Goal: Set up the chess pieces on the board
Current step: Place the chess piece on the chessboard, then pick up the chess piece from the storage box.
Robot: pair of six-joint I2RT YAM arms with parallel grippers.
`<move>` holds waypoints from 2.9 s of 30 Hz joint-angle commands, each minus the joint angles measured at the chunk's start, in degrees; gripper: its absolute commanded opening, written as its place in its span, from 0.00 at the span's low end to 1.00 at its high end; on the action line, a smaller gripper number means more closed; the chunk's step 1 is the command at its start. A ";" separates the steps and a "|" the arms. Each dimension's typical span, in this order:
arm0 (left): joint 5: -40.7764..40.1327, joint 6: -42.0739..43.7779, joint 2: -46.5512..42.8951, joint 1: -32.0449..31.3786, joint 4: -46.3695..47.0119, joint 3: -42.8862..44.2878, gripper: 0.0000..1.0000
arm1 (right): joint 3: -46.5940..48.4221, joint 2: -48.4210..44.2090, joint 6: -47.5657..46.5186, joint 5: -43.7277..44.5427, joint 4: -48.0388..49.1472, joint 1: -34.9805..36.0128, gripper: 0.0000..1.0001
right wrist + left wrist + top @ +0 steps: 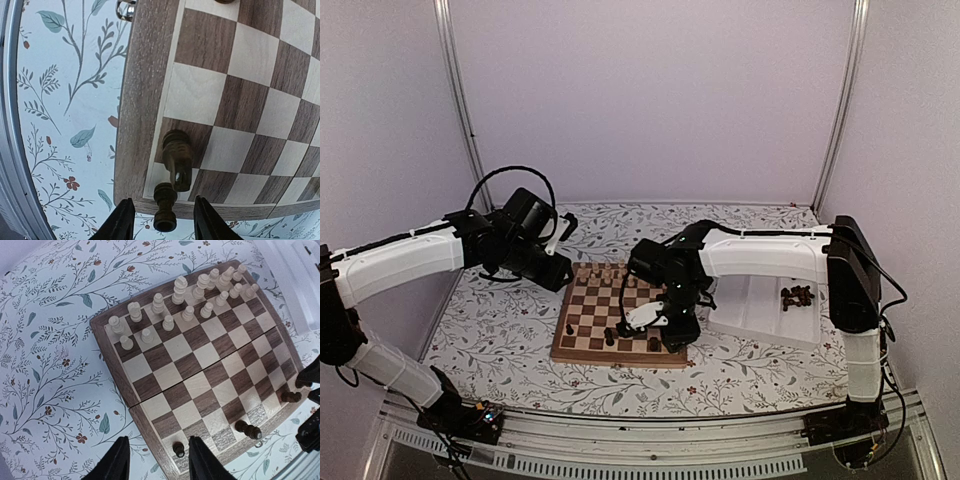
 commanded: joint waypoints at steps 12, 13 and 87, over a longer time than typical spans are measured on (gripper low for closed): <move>-0.39 1.37 -1.23 0.75 3.45 0.24 0.43 | -2.31 -19.43 -1.88 -3.08 0.84 -9.94 0.49; -0.39 1.40 -1.05 0.75 3.98 0.64 0.43 | -4.26 -21.87 -2.18 -2.03 2.83 -11.17 0.49; 7.90 7.24 0.54 -13.07 29.38 0.31 0.44 | -34.72 -23.44 -10.36 -0.76 16.23 -53.45 0.20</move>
